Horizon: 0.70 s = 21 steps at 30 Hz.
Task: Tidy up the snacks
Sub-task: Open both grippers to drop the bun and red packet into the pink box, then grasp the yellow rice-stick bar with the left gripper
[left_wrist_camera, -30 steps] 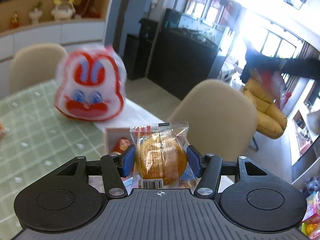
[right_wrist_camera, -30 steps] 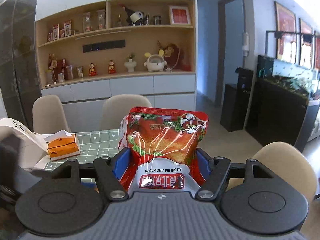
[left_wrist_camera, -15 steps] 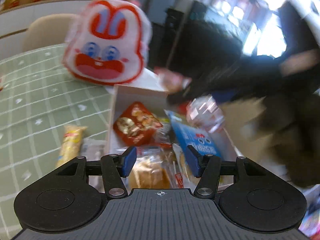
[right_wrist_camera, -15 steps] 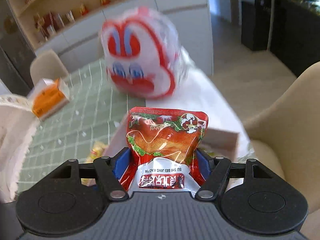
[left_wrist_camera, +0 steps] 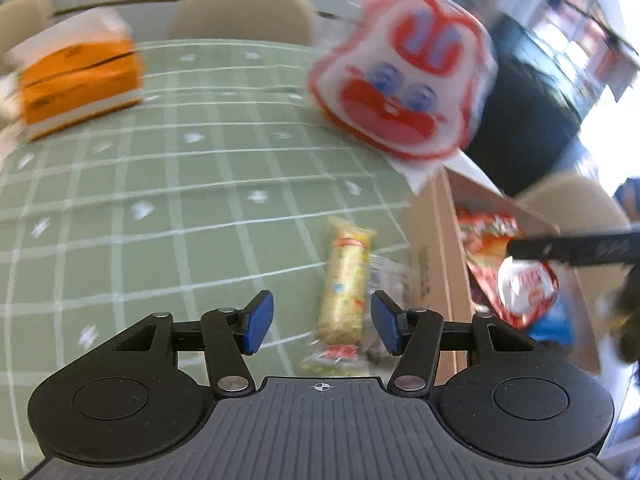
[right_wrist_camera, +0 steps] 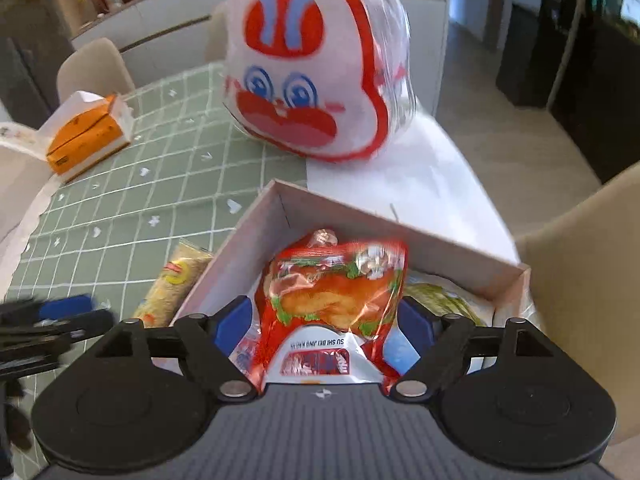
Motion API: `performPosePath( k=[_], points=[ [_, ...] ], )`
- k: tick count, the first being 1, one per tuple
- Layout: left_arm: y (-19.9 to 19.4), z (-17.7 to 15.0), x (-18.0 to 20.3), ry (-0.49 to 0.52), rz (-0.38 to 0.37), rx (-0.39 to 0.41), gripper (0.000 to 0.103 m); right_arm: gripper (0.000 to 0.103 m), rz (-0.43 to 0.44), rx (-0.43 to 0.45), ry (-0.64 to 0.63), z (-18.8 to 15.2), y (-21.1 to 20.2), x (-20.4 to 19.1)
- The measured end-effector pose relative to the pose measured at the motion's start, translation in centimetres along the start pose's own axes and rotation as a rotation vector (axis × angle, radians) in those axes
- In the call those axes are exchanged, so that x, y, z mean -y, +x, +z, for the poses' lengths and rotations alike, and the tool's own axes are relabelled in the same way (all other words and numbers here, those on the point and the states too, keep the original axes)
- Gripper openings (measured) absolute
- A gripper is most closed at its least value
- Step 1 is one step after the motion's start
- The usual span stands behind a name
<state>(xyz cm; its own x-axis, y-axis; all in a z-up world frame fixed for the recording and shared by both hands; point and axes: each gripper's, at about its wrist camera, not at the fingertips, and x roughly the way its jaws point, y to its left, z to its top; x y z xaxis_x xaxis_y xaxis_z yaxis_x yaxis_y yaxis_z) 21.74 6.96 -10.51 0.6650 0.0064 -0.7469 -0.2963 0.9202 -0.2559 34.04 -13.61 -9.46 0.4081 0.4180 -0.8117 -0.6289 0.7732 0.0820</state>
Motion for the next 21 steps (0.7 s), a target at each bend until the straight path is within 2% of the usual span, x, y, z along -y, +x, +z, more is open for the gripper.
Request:
performPosePath(
  k=[2,6,9,11,12,13,15,17,21],
  points=[
    [1.5,0.4,1.2,0.082,0.028,-0.023,0.059,0.081,-0.019,0.01,-0.018,0.1,-1.2,-0.4],
    [3.7,0.5,2.2,0.169,0.07,-0.061,0.059,0.081,-0.041,0.055,-0.003,0.0,-3.9,-1.3],
    [4.2,0.2,2.1,0.187,0.04,-0.087,0.034,0.079,-0.025,0.06,-0.026,0.1,-4.7,-3.4],
    [3.8,-0.2,1.6,0.178,0.033,-0.098,0.035,0.071,0.007,0.063,-0.044,0.6,-5.1,-5.1],
    [3.3,-0.4,1.1,0.17,0.026,-0.105,0.034,0.059,0.022,0.058,-0.053,1.1,-4.9,-6.0],
    [2.7,-0.8,0.5,0.16,0.019,-0.111,0.034,0.04,0.027,0.046,-0.071,1.7,-4.4,-7.2],
    [1.3,-1.8,-0.9,0.132,0.024,-0.117,0.034,0.018,0.0,-0.01,-0.112,3.1,-2.4,-9.6],
    [-0.6,-3.4,-2.6,0.092,0.034,-0.114,0.034,0.015,-0.026,-0.071,-0.15,4.3,0.3,-11.6],
    [-4.4,-6.2,-5.9,-0.012,0.014,-0.108,0.034,0.015,-0.248,-0.144,-0.364,4.6,6.8,-16.5]
  ],
)
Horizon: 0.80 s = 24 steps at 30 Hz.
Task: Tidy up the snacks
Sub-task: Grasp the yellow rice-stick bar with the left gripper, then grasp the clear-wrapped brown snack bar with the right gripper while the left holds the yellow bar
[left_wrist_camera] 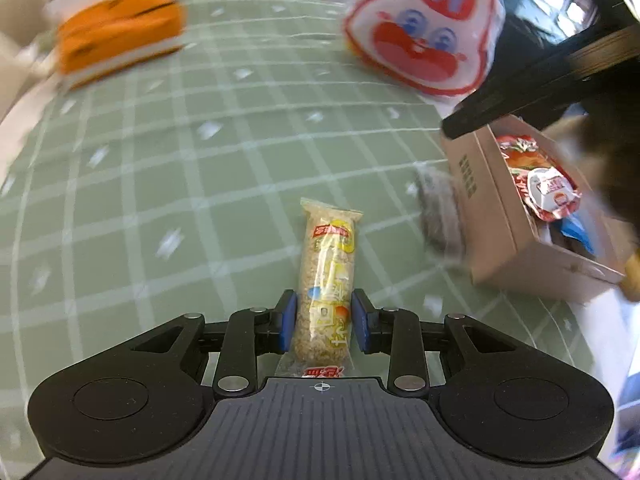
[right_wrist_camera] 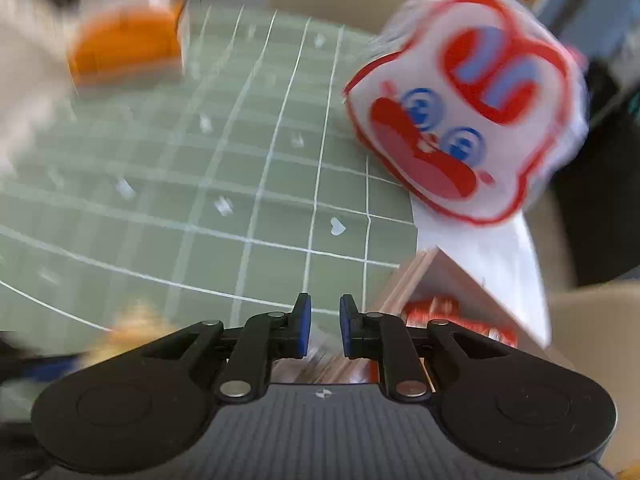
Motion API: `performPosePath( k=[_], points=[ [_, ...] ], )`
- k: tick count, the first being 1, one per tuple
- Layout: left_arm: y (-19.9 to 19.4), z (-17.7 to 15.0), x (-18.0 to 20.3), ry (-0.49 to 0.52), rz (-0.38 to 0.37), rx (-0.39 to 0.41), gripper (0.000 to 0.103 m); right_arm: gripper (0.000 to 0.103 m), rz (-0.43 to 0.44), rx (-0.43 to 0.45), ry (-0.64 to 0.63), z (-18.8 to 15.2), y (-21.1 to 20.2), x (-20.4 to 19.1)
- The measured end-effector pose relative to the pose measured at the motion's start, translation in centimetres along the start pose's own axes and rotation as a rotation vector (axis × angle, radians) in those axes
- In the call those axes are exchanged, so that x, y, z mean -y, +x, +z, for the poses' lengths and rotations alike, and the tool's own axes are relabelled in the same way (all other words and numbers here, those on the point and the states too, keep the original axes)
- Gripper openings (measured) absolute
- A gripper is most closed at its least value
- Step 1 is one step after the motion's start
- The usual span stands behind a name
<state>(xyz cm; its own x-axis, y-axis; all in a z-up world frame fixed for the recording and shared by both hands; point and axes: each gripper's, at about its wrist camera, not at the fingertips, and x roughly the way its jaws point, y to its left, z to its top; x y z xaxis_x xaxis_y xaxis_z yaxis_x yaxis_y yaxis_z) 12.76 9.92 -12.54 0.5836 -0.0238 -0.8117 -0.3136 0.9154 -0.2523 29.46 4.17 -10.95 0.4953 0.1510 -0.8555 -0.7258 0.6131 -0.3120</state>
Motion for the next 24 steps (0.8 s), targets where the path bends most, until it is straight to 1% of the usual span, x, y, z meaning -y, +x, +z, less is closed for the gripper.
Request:
performPosePath(
  k=[2,4,5,6,8,9,12,15,19,22,24],
  points=[
    [-1.6,-1.6,-1.6,-0.03,-0.002,0.003,0.034,0.015,-0.107,-0.034,-0.112,0.6,2.3,-2.7],
    [-2.9,-2.7,-2.9,-0.046,0.012,0.008,0.034,0.015,-0.202,-0.069,-0.197,0.8,4.4,-4.6],
    [-3.5,-3.2,-3.7,-0.062,0.017,0.014,0.034,0.015,-0.23,-0.094,-0.225,0.8,5.3,-5.3],
    [-3.9,-3.6,-4.4,-0.083,0.018,0.018,0.034,0.012,-0.257,-0.12,-0.249,0.8,6.1,-5.9],
    [-4.6,-4.2,-5.7,-0.115,0.01,0.024,0.034,0.011,-0.318,-0.132,-0.301,0.8,6.6,-7.2],
    [-4.8,-4.2,-6.2,-0.121,0.005,0.025,0.034,0.011,-0.332,-0.139,-0.321,0.7,6.6,-7.7],
    [-5.3,-4.5,-6.9,-0.121,-0.004,0.025,0.034,0.011,-0.341,-0.155,-0.339,-0.1,6.1,-8.7],
    [-5.5,-4.5,-7.3,-0.118,-0.019,0.024,0.034,0.011,-0.32,-0.17,-0.33,-1.3,5.0,-9.4],
    [-5.7,-5.1,-7.2,-0.086,-0.045,0.009,0.034,0.011,-0.289,-0.166,-0.306,-3.6,3.1,-10.8],
    [-5.8,-5.5,-7.0,-0.061,-0.061,-0.001,0.034,0.011,-0.242,-0.163,-0.264,-5.3,1.4,-11.4],
    [-5.9,-5.7,-6.8,-0.05,-0.072,-0.005,0.034,0.011,-0.185,-0.161,-0.217,-6.2,0.1,-11.3]
  ],
)
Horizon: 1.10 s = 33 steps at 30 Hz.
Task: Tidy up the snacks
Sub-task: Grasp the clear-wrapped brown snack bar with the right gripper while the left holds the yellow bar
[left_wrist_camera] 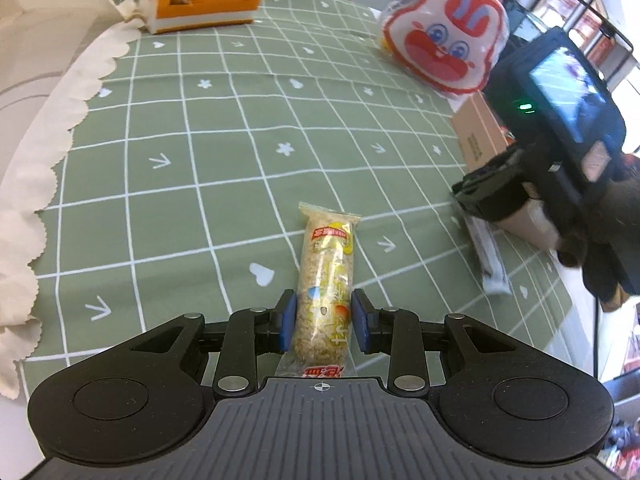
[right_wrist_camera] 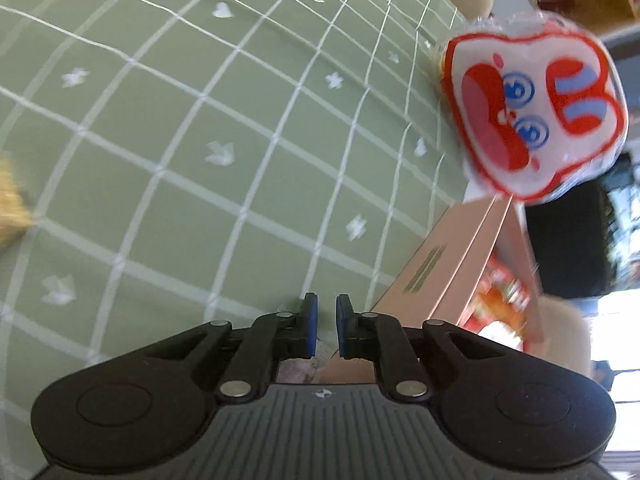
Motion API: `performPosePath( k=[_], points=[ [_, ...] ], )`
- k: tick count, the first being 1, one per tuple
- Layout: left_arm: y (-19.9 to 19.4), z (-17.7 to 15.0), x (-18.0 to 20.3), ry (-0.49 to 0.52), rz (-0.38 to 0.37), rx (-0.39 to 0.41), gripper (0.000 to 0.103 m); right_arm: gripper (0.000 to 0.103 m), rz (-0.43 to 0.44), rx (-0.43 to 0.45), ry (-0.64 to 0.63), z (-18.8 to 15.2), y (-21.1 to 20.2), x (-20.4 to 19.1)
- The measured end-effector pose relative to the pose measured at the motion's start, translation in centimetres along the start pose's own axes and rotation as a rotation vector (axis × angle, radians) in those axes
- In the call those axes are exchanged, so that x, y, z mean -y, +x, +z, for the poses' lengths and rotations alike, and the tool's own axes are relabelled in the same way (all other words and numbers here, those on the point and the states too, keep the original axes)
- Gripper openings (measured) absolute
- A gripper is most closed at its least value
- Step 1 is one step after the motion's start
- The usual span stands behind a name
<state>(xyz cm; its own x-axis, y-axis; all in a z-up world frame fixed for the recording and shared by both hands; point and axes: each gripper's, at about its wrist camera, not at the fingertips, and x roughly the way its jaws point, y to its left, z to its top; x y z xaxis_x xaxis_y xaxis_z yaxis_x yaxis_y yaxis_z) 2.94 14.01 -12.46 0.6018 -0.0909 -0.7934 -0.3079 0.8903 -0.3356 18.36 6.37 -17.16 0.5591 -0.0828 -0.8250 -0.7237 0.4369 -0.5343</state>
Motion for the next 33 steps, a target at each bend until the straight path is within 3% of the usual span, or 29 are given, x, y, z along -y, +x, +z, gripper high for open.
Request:
performPosePath(
  k=[3,5,6,8,10,13,18,20,21,22,27,33],
  points=[
    [-0.1,-0.4,0.2,0.008,-0.006,-0.004,0.034,0.012,0.134,0.063,0.164,-1.9,-2.3,1.9],
    [-0.2,-0.4,0.4,0.011,-0.007,-0.003,0.034,0.023,0.261,0.141,0.35,-4.2,-3.8,4.1],
    [-0.2,-0.4,0.5,0.013,-0.006,-0.002,0.034,0.042,0.322,0.176,0.446,-5.6,-4.2,5.0],
    [-0.1,-0.4,0.7,0.014,0.0,-0.002,0.034,0.066,0.4,0.23,0.621,-8.4,-4.2,6.4],
    [0.0,-0.4,0.8,0.018,0.01,-0.004,0.034,0.066,0.426,0.232,0.731,-10.3,-3.3,6.7],
    [-0.1,-0.6,1.2,0.029,0.026,-0.007,0.034,0.066,0.432,0.173,0.782,-11.2,-1.5,6.0],
    [-0.3,-1.2,2.2,0.066,0.044,-0.019,0.034,0.065,0.375,0.216,0.709,-11.9,-2.0,4.2],
    [-0.3,-1.4,2.6,0.072,0.035,-0.021,0.034,0.055,0.357,0.229,0.644,-12.2,-2.6,3.1],
    [-0.3,-1.5,2.8,0.074,0.029,-0.023,0.034,0.043,0.337,0.239,0.606,-12.4,-2.9,2.6],
    [-0.2,-1.6,3.1,0.079,0.022,-0.025,0.034,0.041,0.328,0.247,0.581,-12.7,-3.4,2.0],
    [0.1,-2.3,5.0,0.126,-0.019,-0.052,0.034,0.04,0.371,0.214,0.58,-14.3,-4.4,2.0],
    [0.3,-3.7,7.9,0.216,-0.052,-0.086,0.035,0.04,0.39,0.16,0.645,-19.3,-5.7,1.5]
  ],
)
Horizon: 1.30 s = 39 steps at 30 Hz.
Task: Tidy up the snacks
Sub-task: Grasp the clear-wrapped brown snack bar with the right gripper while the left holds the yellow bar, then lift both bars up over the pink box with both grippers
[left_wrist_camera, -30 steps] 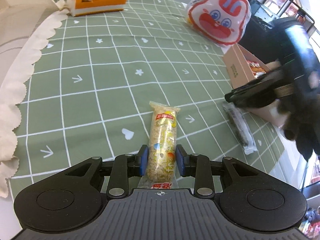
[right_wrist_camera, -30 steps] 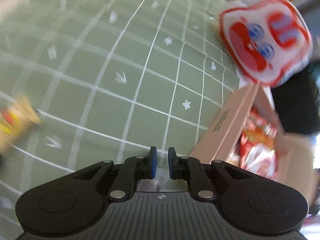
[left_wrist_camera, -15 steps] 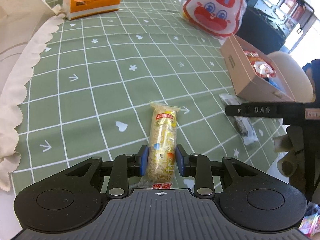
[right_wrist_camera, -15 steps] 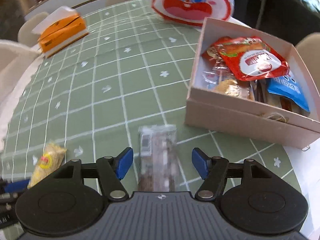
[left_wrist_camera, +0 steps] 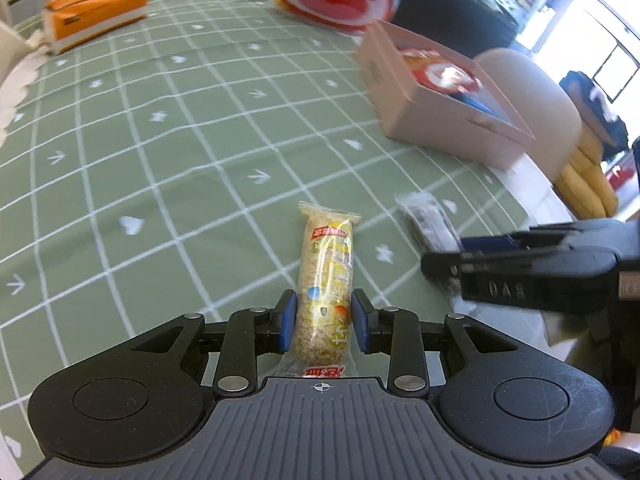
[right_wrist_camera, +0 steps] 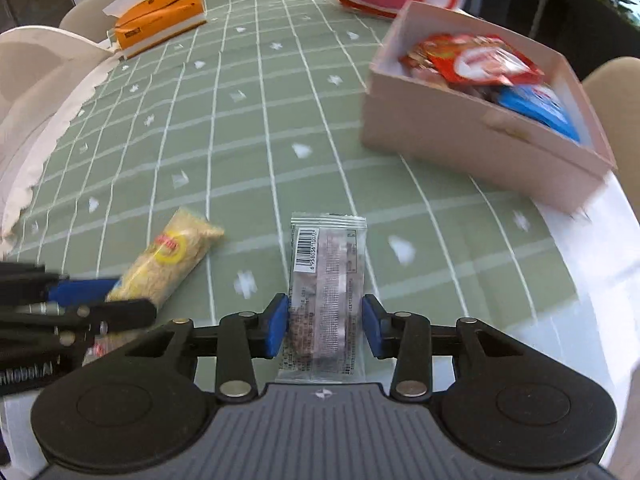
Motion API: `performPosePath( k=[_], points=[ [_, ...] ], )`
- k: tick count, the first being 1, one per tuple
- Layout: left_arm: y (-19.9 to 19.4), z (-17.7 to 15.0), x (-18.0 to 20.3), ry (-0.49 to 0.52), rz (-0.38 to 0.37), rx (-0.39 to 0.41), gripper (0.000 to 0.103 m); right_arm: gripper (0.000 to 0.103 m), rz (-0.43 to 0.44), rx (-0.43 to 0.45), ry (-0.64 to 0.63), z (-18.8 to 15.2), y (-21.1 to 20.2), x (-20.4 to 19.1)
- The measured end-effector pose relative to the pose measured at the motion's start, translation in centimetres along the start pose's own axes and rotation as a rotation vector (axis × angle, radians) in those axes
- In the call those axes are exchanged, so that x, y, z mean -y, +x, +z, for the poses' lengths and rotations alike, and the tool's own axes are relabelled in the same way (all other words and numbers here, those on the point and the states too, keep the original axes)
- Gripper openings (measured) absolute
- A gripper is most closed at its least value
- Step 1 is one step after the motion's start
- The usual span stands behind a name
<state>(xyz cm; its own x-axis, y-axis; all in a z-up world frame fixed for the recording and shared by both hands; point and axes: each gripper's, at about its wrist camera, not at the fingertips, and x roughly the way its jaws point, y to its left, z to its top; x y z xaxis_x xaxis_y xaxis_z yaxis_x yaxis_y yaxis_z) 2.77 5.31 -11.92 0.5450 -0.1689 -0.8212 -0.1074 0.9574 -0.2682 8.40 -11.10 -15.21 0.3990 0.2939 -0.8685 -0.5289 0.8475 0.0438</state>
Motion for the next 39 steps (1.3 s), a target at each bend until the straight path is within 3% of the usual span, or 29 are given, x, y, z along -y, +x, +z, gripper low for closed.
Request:
performPosePath(
  k=[8,17,24,30,38,39],
  points=[
    [1.6,0.5,1.0,0.018,0.024,0.014,0.035,0.044,-0.015,0.058,-0.022,-3.0,-1.3,0.7],
    [2.2,1.3,0.9,0.024,0.003,0.007,0.035,0.076,-0.002,0.131,-0.027,-4.3,-1.0,-0.3],
    [2.0,1.3,-0.1,-0.047,-0.038,-0.002,0.033,0.103,0.042,0.113,-0.001,-4.5,-0.4,-0.4],
    [1.5,0.9,0.2,-0.03,-0.012,-0.012,0.032,0.103,0.035,0.057,-0.046,-3.7,-0.2,-0.8],
    [1.3,0.6,0.5,-0.015,0.006,-0.027,0.033,0.086,0.049,0.079,0.015,-2.9,-0.5,1.3],
    [1.3,0.5,0.5,-0.015,0.006,-0.028,0.032,0.08,0.046,0.083,0.016,-2.8,-0.6,1.5]
  ],
)
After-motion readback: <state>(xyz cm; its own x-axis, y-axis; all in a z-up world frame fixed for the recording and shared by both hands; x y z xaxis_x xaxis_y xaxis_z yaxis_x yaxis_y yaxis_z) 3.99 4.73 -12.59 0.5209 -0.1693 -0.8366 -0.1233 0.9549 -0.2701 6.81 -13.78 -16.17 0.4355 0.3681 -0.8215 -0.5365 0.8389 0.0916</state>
